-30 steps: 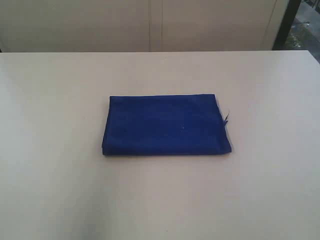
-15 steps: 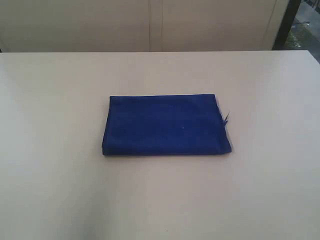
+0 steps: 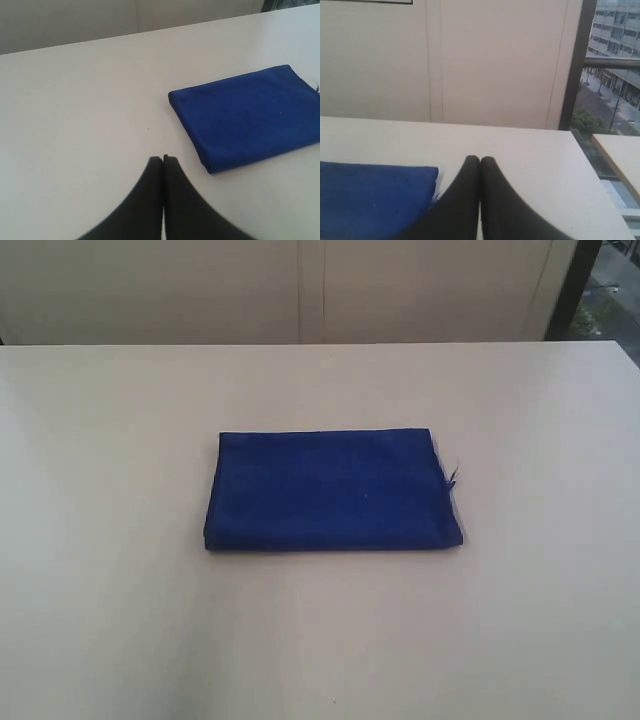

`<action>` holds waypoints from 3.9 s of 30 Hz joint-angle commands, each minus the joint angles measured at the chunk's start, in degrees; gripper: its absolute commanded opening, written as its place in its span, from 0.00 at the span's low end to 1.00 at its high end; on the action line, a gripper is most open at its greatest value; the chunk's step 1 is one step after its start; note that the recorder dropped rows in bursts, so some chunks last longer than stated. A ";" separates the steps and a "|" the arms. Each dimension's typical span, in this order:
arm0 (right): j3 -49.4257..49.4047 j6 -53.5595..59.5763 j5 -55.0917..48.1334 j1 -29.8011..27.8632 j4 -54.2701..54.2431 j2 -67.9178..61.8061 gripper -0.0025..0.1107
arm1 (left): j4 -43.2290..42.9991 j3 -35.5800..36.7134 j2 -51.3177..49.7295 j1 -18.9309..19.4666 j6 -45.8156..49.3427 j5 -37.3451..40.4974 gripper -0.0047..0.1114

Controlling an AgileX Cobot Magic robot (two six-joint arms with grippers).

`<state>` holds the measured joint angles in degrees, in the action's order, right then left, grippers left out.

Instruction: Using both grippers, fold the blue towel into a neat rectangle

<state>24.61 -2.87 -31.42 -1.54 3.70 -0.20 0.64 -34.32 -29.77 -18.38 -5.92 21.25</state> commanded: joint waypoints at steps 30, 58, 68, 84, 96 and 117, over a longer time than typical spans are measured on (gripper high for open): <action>-24.61 0.04 11.92 -0.19 0.25 0.20 0.02 | 0.85 0.15 0.48 -0.07 0.14 -0.40 0.04; -24.61 0.04 11.78 -0.19 0.25 0.20 0.02 | 0.85 0.15 0.64 -0.07 0.14 -0.41 0.04; -24.61 0.04 11.78 -0.19 0.25 0.20 0.02 | 0.85 0.15 8.99 7.22 0.14 -0.41 0.04; -24.61 0.04 11.78 -0.19 0.25 0.20 0.02 | 0.73 0.15 25.47 13.67 0.14 -0.29 0.04; -24.61 0.04 11.78 -0.19 0.25 0.20 0.02 | 0.61 0.15 29.77 13.67 0.14 -0.20 0.04; -24.61 0.04 11.78 -0.19 0.25 0.20 0.02 | 0.61 0.96 29.77 13.67 0.14 -0.23 0.04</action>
<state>0.30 -2.87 -20.45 -1.54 3.79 -0.20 0.64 -34.21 -0.34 -4.78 -5.92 21.25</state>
